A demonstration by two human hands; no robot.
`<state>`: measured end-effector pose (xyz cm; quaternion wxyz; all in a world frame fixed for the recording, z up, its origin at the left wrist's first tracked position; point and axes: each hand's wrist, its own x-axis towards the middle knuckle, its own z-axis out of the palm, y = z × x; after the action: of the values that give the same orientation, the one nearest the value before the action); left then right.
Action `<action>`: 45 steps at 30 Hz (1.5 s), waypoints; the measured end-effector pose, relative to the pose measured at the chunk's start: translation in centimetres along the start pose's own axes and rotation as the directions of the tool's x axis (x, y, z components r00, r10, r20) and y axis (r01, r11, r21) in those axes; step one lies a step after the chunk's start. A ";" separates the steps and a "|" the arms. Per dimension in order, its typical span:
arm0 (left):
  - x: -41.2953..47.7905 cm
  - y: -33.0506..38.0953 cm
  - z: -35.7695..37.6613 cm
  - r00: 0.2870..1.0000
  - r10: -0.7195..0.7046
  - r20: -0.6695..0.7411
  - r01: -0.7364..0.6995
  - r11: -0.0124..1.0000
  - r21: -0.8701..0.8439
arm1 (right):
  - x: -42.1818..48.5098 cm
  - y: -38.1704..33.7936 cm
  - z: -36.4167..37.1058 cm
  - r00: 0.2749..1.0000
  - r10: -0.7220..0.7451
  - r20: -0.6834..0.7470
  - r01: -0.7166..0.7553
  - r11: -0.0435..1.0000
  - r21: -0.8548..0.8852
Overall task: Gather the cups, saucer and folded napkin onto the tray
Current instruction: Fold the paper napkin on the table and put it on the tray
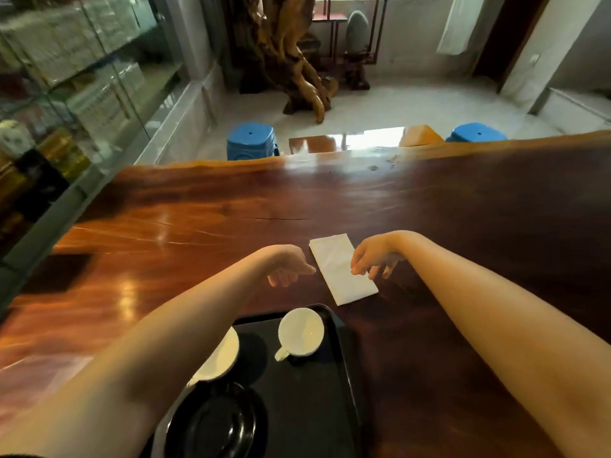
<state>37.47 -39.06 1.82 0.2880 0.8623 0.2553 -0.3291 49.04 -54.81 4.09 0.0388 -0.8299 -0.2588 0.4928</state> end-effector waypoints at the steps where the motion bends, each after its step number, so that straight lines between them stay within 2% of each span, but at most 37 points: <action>1: 1.1 0.7 0.0 1.000 -0.001 -0.017 0.001 1.000 -0.016 | 0.8 0.6 -0.8 1.000 -0.007 -0.008 0.007 1.000 -0.017; 6: 6.9 3.0 2.1 0.963 0.119 -0.242 -0.108 0.992 0.059 | 6.0 3.7 -2.6 0.980 -0.134 -0.146 0.082 0.944 -0.319; 9: 9.8 3.8 5.0 0.947 0.158 -0.278 -0.162 0.987 0.011 | 10.0 6.0 -1.7 0.964 -0.199 -0.177 0.108 0.899 -0.423; 12: 12.2 4.5 7.8 0.935 0.172 -0.310 -0.166 0.985 0.043 | 12.9 7.6 -0.1 0.954 -0.251 -0.161 0.149 0.869 -0.471; 16: 14.9 4.3 10.3 0.949 0.143 -0.279 -0.080 0.970 0.228 | 15.9 9.0 2.1 0.914 -0.383 -0.131 0.251 0.790 -0.559; 20: 16.0 2.6 11.5 0.977 0.064 -0.204 0.004 0.949 0.317 | 18.0 10.9 4.0 0.870 -0.479 -0.116 0.331 0.744 -0.580; 23: 16.1 2.2 11.6 0.978 0.078 -0.195 -0.004 0.935 0.355 | 18.9 13.0 4.8 0.833 -0.526 -0.171 0.334 0.725 -0.603; 28: 16.0 2.5 11.5 0.978 0.080 -0.190 -0.008 0.936 0.352 | 18.8 14.1 4.7 0.816 -0.534 -0.223 0.274 0.696 -0.664; 32: 15.8 3.1 11.2 0.969 0.100 -0.228 -0.006 0.925 0.380 | 17.6 14.2 5.2 0.690 -0.700 -0.186 0.319 0.524 -0.789; 34: 16.0 3.5 10.8 0.959 0.128 -0.253 -0.008 0.904 0.428 | 17.8 13.9 5.4 0.627 -0.755 -0.191 0.331 0.480 -0.812; 36: 16.0 3.7 10.3 0.947 0.183 -0.265 -0.037 0.879 0.476 | 17.7 12.7 5.1 0.661 -0.731 -0.172 0.331 0.489 -0.807; 38: 15.7 3.8 10.2 0.946 0.251 -0.206 -0.114 0.850 0.513 | 17.6 11.8 5.5 0.714 -0.684 -0.148 0.259 0.454 -0.852; 42: 14.7 3.6 10.2 0.967 0.248 -0.060 -0.178 0.824 0.538 | 16.8 11.4 5.9 0.770 -0.632 -0.091 0.122 0.286 -0.951; 44: 14.7 4.2 10.0 0.970 0.237 -0.049 -0.172 0.816 0.552 | 16.7 10.9 5.5 0.776 -0.627 -0.067 0.175 0.316 -0.932; 45: 14.8 4.5 9.9 0.972 0.231 -0.045 -0.168 0.815 0.554 | 16.6 10.6 5.1 0.774 -0.628 -0.080 0.221 0.387 -0.895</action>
<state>45.82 -45.04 -13.41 0.0486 0.9473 0.0744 -0.3078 55.26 -57.18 -15.11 -0.1889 -0.7227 -0.6591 0.0876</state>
